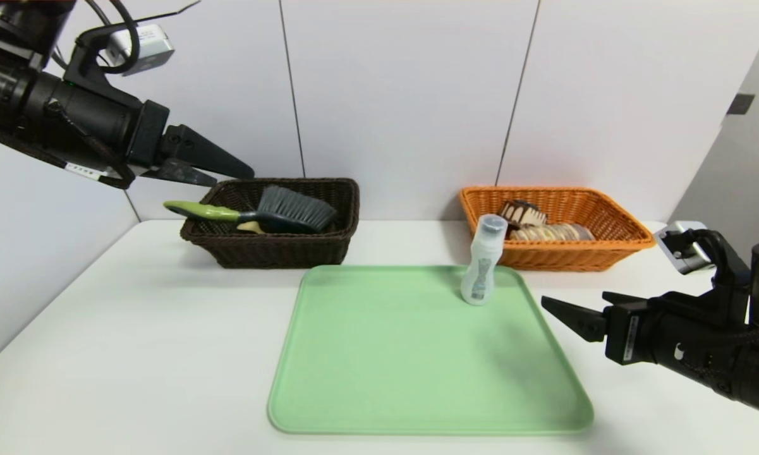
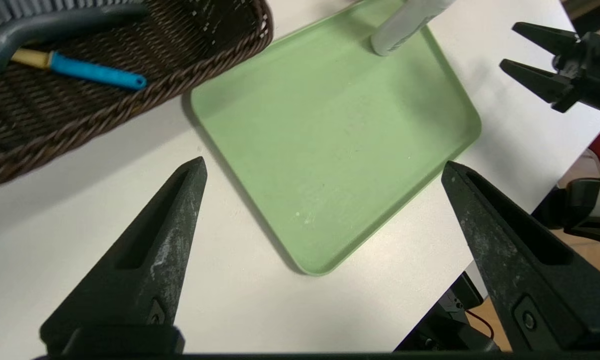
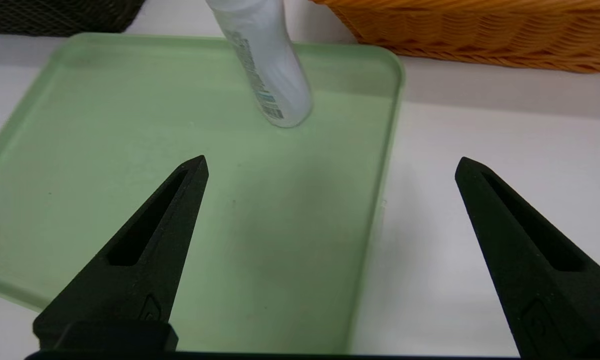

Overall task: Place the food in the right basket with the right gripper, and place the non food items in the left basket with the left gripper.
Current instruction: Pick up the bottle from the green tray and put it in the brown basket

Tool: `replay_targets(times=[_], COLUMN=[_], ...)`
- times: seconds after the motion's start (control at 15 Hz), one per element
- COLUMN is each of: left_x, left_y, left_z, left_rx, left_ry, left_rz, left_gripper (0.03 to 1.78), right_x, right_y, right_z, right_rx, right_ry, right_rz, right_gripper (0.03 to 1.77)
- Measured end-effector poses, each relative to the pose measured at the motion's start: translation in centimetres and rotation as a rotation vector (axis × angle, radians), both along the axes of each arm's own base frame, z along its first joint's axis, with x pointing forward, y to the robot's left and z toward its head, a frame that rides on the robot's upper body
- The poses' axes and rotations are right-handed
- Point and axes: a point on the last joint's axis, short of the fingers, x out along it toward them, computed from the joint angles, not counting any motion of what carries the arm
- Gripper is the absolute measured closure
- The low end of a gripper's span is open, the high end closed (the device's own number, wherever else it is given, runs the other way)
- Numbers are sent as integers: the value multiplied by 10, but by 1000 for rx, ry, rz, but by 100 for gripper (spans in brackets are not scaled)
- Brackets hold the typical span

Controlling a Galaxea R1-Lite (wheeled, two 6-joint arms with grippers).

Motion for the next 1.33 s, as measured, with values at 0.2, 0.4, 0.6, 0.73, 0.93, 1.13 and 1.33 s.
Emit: replay_targets(times=[0.2,0.4,0.6,0.73,0.93,1.13,1.33], left_x=[-26,-46,-69,-83,-101,-119,-130], left_y=[5,9,13,11,6,5,7], left_z=[0,5,4,-6,-31,-48,-55], left_rx=[34,42,117,170,229,210,198], left_ry=[50,54,7,-45,-156,-228,-223], left_rz=[144,263,377,435,514,566,562], left_gripper=[14,14,12,12,12,12,12], right_x=[4,13,27,39,59,69,77], right_y=[14,23,36,43,56,63,67], right_z=[-2,-10,-15,-20,-31,-44,-47], right_rx=[0,-23,-38,-40,-35,-42,-46], right_ry=[6,18,4,-26,-108,-121,-120], right_rz=[58,78,88,67,15,-11,-25], right_gripper=[9,9,9,9,9,9,9])
